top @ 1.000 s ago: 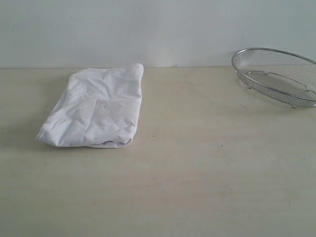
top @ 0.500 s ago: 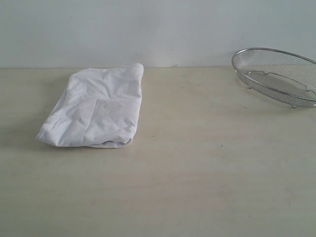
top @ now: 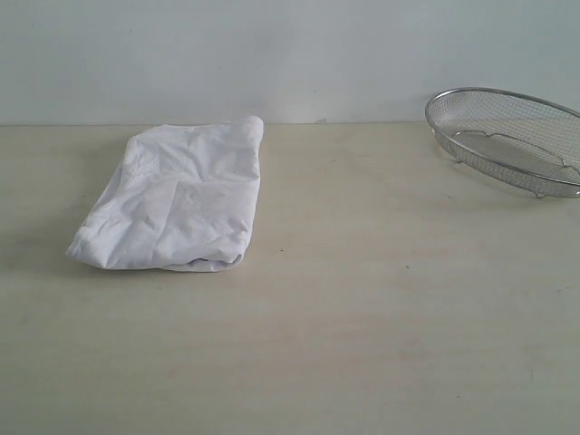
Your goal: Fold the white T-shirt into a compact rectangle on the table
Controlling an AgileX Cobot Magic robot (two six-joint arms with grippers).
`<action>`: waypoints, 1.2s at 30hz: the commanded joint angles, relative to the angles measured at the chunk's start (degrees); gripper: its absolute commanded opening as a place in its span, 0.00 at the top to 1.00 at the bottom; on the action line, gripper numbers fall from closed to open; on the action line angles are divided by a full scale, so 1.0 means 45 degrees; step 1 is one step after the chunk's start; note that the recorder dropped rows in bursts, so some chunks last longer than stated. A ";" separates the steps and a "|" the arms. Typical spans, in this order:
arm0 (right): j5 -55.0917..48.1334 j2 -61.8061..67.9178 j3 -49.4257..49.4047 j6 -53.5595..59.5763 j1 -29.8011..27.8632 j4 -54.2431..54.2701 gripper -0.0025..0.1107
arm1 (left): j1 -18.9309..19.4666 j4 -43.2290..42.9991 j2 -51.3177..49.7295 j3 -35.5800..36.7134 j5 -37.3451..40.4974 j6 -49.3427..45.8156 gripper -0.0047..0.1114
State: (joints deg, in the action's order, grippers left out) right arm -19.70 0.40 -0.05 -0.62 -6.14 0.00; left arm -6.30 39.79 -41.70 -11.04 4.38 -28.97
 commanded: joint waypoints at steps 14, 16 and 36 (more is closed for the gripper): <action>-0.0153 -0.0090 0.0010 -0.0006 0.0878 -0.0122 0.98 | -0.0057 0.0044 0.0065 0.0052 -0.0021 -0.0043 0.92; -0.0153 -0.0090 0.0010 -0.0006 0.0878 -0.0122 0.98 | -0.0057 0.0044 0.0065 0.0052 -0.0021 -0.0043 0.92; -0.0153 -0.0090 0.0010 -0.0098 0.0878 -0.0122 0.98 | -0.0057 0.0044 0.0065 0.0052 -0.0021 -0.0043 0.92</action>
State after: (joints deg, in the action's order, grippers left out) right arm -20.56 0.28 -0.05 -0.85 -2.27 0.00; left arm -6.30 39.79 -41.70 -11.04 4.38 -28.97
